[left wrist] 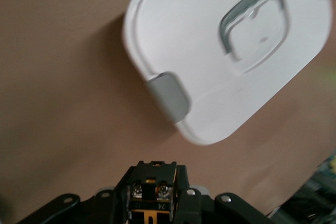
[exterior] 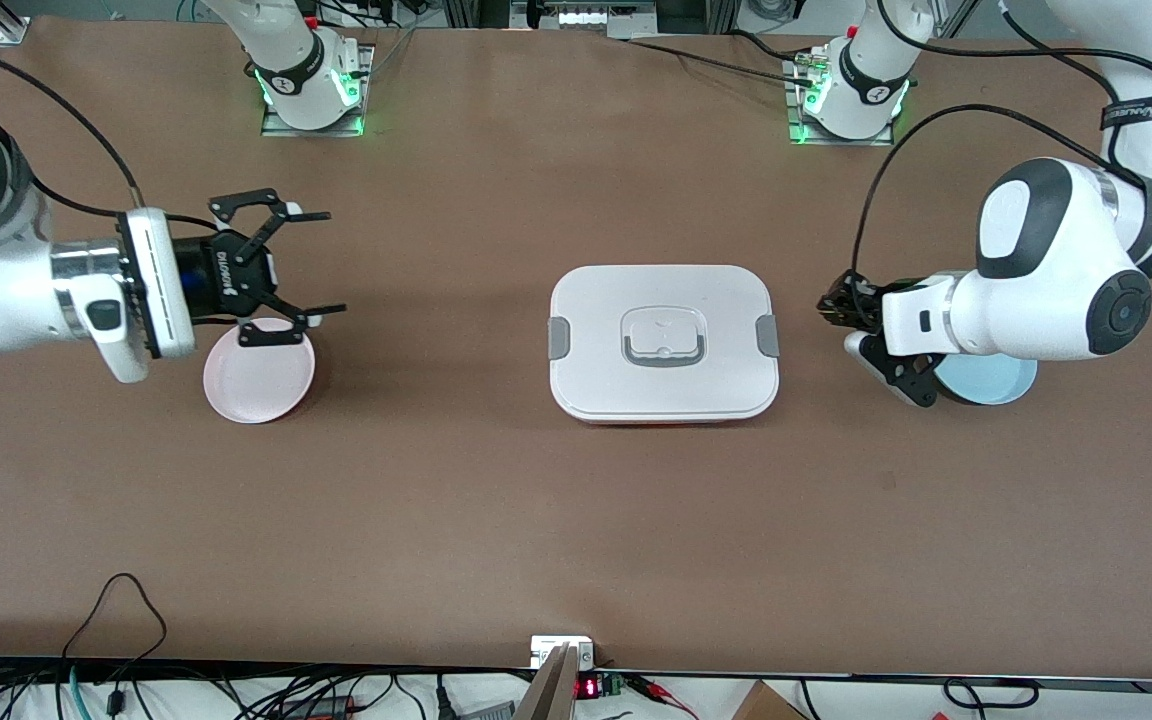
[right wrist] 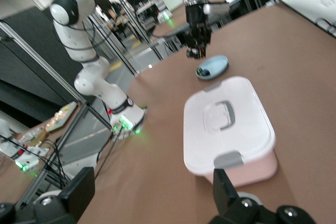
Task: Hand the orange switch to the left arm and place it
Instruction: 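Lower the switch into the blue dish with the left gripper and release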
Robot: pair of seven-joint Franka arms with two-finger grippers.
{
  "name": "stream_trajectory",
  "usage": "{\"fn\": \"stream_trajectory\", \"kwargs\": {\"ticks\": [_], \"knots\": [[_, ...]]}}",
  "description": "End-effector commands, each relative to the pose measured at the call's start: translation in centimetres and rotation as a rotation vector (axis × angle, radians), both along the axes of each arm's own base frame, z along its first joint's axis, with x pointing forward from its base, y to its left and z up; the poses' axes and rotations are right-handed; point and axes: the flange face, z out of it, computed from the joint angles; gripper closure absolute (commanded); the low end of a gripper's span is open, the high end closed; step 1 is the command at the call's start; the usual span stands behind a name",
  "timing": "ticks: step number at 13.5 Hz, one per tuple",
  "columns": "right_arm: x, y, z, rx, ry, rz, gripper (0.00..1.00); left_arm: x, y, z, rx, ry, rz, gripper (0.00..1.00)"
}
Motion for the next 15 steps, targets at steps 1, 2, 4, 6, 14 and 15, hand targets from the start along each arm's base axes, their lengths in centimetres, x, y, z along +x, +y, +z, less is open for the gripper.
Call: {"fn": "stream_trajectory", "kwargs": {"ticks": [1, 2, 4, 6, 14, 15], "knots": [[-2.1, -2.7, 2.5, -0.213, 0.023, -0.048, 0.00, 0.3, 2.6, 0.7, 0.101, -0.044, -0.172, 0.77], [-2.5, -3.5, 3.1, -0.300, 0.037, -0.075, 0.00, 0.5, 3.8, 0.6, 0.130, -0.058, -0.225, 0.77], [-2.9, -5.3, 3.4, -0.452, 0.041, -0.113, 0.00, 1.0, 5.7, 0.3, 0.164, -0.088, -0.333, 0.77], [-3.0, -6.9, 3.2, -0.553, 0.032, -0.125, 0.00, 1.4, 8.5, -0.3, 0.178, -0.110, -0.456, 0.77], [-6.3, -3.2, 7.7, -1.079, 0.086, -0.485, 0.00, -0.8, 19.2, -9.3, 0.122, -0.248, -0.735, 0.78], [-5.6, -3.4, 8.1, -1.076, 0.036, -0.527, 0.00, -1.2, 20.0, -10.6, 0.115, -0.274, -0.765, 0.78]]}}
